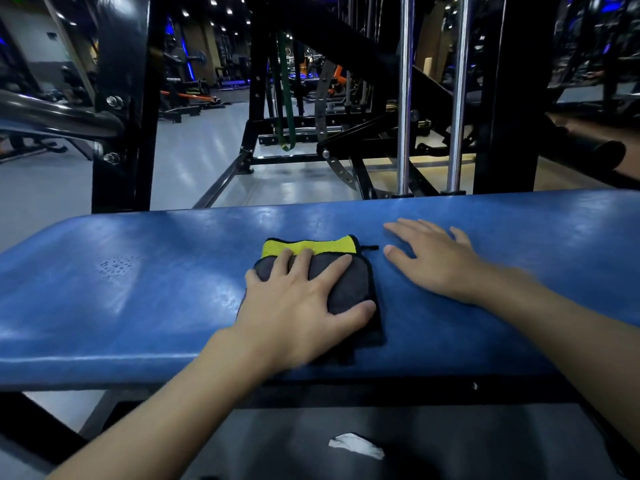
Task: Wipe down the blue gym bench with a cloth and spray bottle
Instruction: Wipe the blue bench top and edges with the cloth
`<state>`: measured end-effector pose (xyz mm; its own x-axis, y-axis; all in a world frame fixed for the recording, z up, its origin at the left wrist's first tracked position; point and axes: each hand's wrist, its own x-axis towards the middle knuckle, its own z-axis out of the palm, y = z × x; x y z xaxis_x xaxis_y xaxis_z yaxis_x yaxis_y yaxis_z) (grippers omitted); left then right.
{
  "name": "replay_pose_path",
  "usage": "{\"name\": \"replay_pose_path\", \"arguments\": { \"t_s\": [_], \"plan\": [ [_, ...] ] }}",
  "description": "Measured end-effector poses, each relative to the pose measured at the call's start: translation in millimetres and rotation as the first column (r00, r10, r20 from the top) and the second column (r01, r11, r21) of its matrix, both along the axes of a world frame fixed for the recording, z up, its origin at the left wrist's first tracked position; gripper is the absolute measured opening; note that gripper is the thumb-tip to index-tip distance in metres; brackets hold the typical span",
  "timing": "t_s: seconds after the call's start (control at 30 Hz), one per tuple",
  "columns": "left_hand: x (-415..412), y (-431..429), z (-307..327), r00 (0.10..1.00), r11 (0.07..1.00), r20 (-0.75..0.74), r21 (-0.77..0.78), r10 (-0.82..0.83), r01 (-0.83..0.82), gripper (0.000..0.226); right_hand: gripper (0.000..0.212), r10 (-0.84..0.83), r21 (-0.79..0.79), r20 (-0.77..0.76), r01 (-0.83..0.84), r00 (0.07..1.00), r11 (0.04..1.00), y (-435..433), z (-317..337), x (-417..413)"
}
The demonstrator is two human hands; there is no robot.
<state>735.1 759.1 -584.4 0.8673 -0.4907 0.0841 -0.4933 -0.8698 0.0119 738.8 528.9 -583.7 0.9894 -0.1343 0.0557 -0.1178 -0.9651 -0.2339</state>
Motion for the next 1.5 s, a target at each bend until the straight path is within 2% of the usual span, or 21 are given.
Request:
{"name": "replay_pose_path", "arguments": {
  "t_s": [0.13,0.23,0.37,0.5,0.63,0.8,0.93,1.1,1.27,1.5],
  "plan": [
    [52.6,-14.7,3.4,0.998,1.000,-0.059,-0.010,0.013,-0.014,0.092,0.060,0.004,-0.087,-0.094,-0.012,0.996,0.996,2.6,-10.3,7.0],
    [102.5,-29.5,3.2,0.995,0.999,-0.095,-0.020,0.039,-0.041,0.090,0.059,0.008,-0.090,-0.101,-0.017,0.995,0.996,2.5,-11.8,8.5],
    [160.8,-47.3,6.5,0.991,0.998,-0.118,-0.018,0.057,-0.059,0.074,0.059,0.008,-0.098,-0.098,-0.018,0.995,0.995,2.6,-12.9,7.7],
    [184.3,-58.0,9.5,0.989,0.996,-0.123,-0.026,0.087,-0.091,0.069,0.059,0.006,-0.098,-0.082,-0.014,0.997,0.995,3.0,-11.7,6.3],
    [167.4,-52.2,6.1,0.992,0.997,-0.100,-0.017,0.076,-0.078,0.075,0.060,0.011,-0.068,-0.083,-0.016,0.997,0.998,2.8,-10.4,4.9],
    [92.4,-24.6,5.0,0.996,1.000,-0.088,0.007,0.028,-0.028,0.097,0.059,0.006,-0.072,-0.082,-0.012,0.997,0.997,3.3,-9.1,4.3],
    [24.0,3.4,1.3,1.000,1.000,0.001,0.017,-0.026,0.026,0.095,0.059,0.007,-0.072,-0.080,-0.013,0.997,0.997,4.7,-7.1,1.3],
    [-18.6,16.7,0.5,1.000,1.000,0.014,0.002,-0.015,0.015,0.088,0.057,-0.001,-0.093,-0.052,-0.003,0.999,0.996,7.3,-2.4,-2.3],
    [-0.9,13.1,-0.7,1.000,1.000,0.016,-0.026,0.011,-0.011,0.090,0.057,0.028,0.005,0.008,-0.028,1.000,1.000,23.9,6.0,1.6],
    [90.2,-7.3,3.6,0.997,1.000,-0.071,-0.016,0.026,-0.027,0.094,0.059,0.020,-0.075,-0.097,-0.028,0.995,0.997,33.6,-7.0,13.1]
  ]
}}
